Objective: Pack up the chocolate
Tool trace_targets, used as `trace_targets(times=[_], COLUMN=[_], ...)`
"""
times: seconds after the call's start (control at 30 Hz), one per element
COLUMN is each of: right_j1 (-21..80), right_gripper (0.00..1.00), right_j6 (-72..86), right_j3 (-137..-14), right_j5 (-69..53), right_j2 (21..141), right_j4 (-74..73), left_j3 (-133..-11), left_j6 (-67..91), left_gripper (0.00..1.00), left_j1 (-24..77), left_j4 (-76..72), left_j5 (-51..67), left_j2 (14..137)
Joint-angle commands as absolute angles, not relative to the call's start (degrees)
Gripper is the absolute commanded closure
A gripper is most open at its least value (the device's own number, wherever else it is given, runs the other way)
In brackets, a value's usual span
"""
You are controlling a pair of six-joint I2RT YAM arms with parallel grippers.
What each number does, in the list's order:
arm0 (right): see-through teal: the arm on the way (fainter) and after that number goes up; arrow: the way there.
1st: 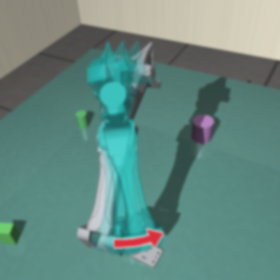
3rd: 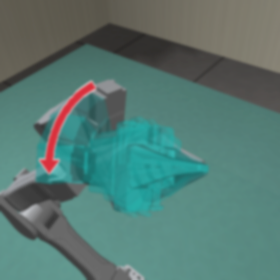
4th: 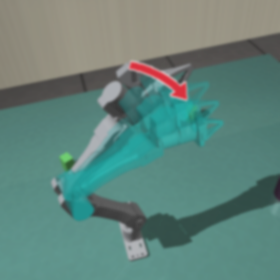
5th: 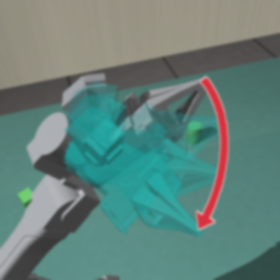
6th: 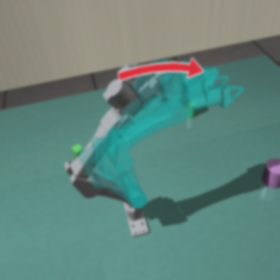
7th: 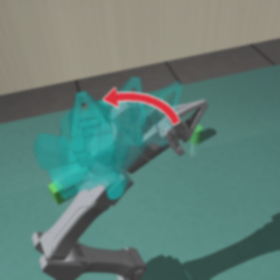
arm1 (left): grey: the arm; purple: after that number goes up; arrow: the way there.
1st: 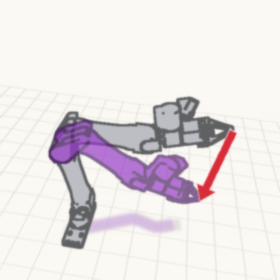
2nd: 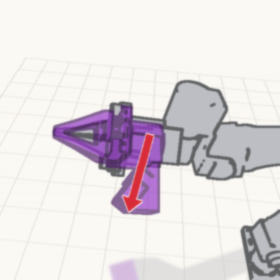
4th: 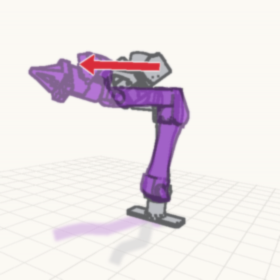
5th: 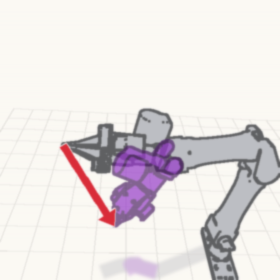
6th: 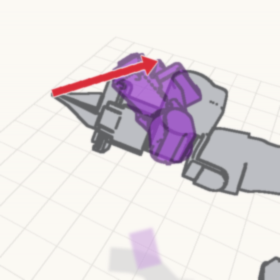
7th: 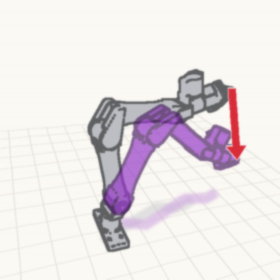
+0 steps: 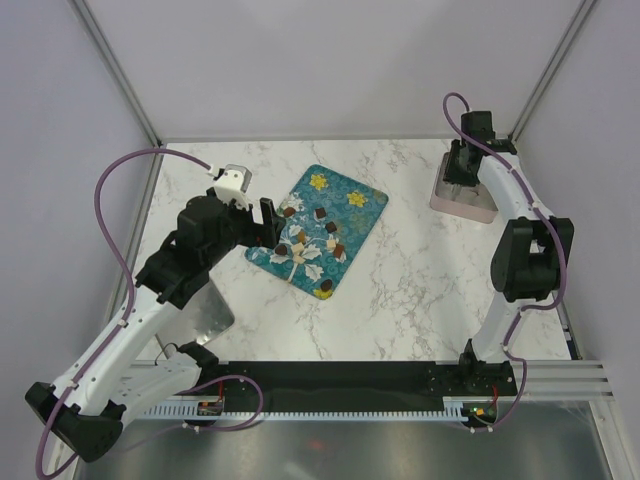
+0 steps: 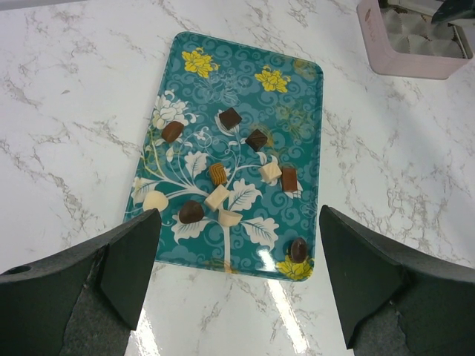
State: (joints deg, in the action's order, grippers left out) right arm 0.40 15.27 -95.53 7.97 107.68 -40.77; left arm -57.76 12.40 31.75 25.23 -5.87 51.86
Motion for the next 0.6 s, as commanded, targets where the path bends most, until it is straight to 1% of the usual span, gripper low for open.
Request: trace_targets(times=[0.0,0.37,0.4,0.57], right_j1=[0.35,0.35,-1.13,-1.14], right_gripper=[0.60,0.57,0.57,0.56], right_j6=[15.91,15.82,15.73,15.82], right_j3=[-97.56,-97.82,-97.91,-98.96], right_j5=[7.65,7.73,7.82,9.57], right_j2=[107.93,108.02,107.84,105.47], right_j4=[-38.15,-37.88,-37.97,-40.95], left_j3=[-58.80,-58.89,-58.89,-58.89], left_j6=[11.43,11.43,11.43,11.43], left_gripper=[0.05,0.05,0.05,0.05], left_j1=[31.20,31.03,31.03,30.94], left_j4=[24.17,24.17,24.17,24.08], left_j5=[-5.71,-5.54,-5.54,-5.62], left_j2=[51.94,52.03,52.21,52.12])
